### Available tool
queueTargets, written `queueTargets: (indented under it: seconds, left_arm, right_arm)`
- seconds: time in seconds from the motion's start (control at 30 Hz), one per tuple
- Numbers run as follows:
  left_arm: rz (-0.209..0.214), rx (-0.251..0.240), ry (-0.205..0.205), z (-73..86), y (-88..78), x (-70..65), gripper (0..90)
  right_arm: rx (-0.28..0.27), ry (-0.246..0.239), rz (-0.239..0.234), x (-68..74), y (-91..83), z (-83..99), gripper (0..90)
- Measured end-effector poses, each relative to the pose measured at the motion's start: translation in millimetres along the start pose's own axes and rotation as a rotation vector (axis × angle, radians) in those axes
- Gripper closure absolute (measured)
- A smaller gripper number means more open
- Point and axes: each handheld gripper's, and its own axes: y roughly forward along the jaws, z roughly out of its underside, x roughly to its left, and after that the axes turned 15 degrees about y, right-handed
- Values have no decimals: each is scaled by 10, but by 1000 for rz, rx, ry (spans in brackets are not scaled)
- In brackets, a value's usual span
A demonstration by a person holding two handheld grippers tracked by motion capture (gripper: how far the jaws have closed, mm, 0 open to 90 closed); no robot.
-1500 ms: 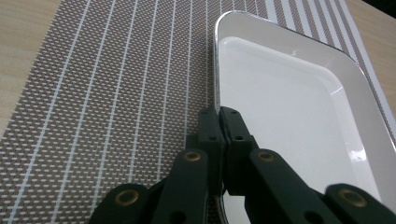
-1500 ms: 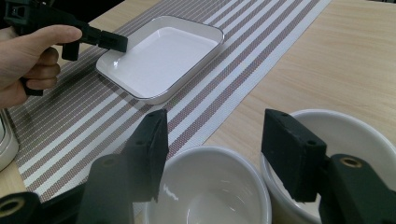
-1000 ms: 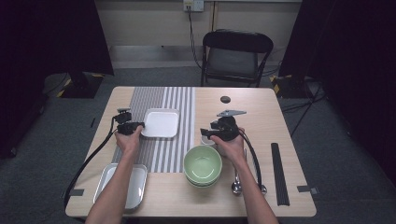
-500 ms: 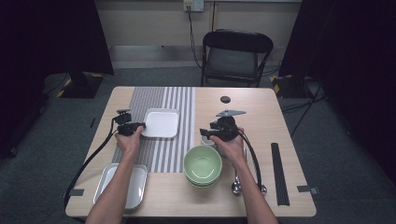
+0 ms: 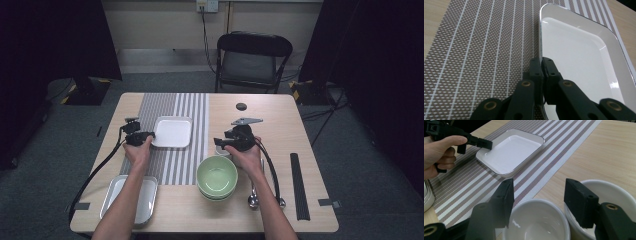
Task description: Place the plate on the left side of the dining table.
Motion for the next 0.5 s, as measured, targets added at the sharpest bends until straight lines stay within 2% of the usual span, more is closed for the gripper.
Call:
queueTargets:
  seconds: [0.03, 0.13, 0.2, 0.37, 0.5]
  left_arm:
    - [8, -4, -2, 1, 1, -3, 842]
    - [28, -22, -1, -7, -10, -12, 707]
    - [51, -19, 10, -16, -23, -6, 660]
    - [28, -20, 72, -49, -124, 21, 566]
    - [43, -38, 102, -89, -223, 41, 503]
  right_arm:
    - [-1, -1, 1, -2, 0, -1, 411]
    - [-4, 2, 0, -4, -12, -5, 411]
    - [-6, 3, -2, -2, -25, -6, 412]
    - [-11, 10, -8, -4, -63, -7, 416]
    - [-17, 6, -17, 11, -101, -14, 402]
